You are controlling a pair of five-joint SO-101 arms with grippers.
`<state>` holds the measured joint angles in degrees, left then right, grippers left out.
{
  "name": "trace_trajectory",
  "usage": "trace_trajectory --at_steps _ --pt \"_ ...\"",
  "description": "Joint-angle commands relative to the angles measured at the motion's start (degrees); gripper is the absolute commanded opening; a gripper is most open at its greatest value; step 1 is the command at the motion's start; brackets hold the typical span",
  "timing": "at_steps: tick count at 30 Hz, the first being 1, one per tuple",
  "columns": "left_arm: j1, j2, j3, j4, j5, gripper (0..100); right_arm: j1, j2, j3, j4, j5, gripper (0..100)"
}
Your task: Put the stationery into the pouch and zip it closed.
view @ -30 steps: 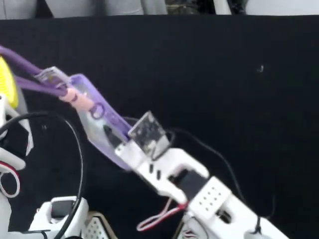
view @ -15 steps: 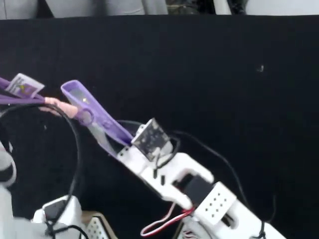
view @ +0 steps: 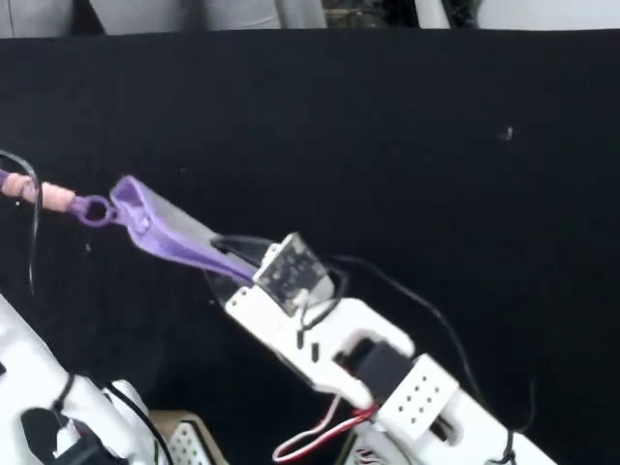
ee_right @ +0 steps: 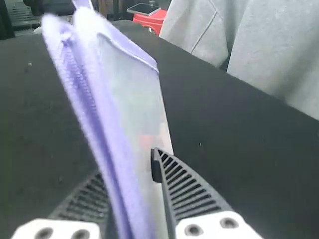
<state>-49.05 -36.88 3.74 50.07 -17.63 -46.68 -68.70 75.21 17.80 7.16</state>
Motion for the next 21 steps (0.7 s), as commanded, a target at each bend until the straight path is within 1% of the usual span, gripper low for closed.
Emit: trace_trajectory --at_steps 1,5,7,11,12,14,17,19,21 --pt "-2.33 -2.37 3.65 -9.32 -0.62 3 -0.09 -0.31 -0.66 -0.44 0.53 1.1" --pt "-1.54 -5.89 7.34 -9.58 -0.62 3 -0.18 -0.48 -0.66 -0.35 1.67 1.1" --pt "0.22 -7.3 9.63 -9.58 -0.88 3 -0.09 -0.75 -0.57 -0.26 1.76 1.1" --pt "1.36 -8.09 15.52 -9.76 -0.88 3 0.26 -0.84 -0.57 -0.26 1.93 1.1" --pt "1.36 -8.09 17.36 -10.9 -0.88 3 0.26 -0.92 -0.57 -0.26 1.93 1.1" --pt "1.36 -8.09 22.81 -16.44 -0.88 3 0.26 -2.07 -0.48 -0.09 1.93 1.1" --pt "1.27 -8.09 33.27 -29.45 -0.88 3 0.62 -7.16 1.19 0.44 2.02 1.1" --pt "1.27 -8.26 40.66 -38.42 -0.88 3 1.58 -12.44 1.27 3.34 2.02 1.1" --pt "1.45 -8.62 47.43 -45.63 -0.62 3 2.46 -18.77 0.48 7.3 2.46 1.1"
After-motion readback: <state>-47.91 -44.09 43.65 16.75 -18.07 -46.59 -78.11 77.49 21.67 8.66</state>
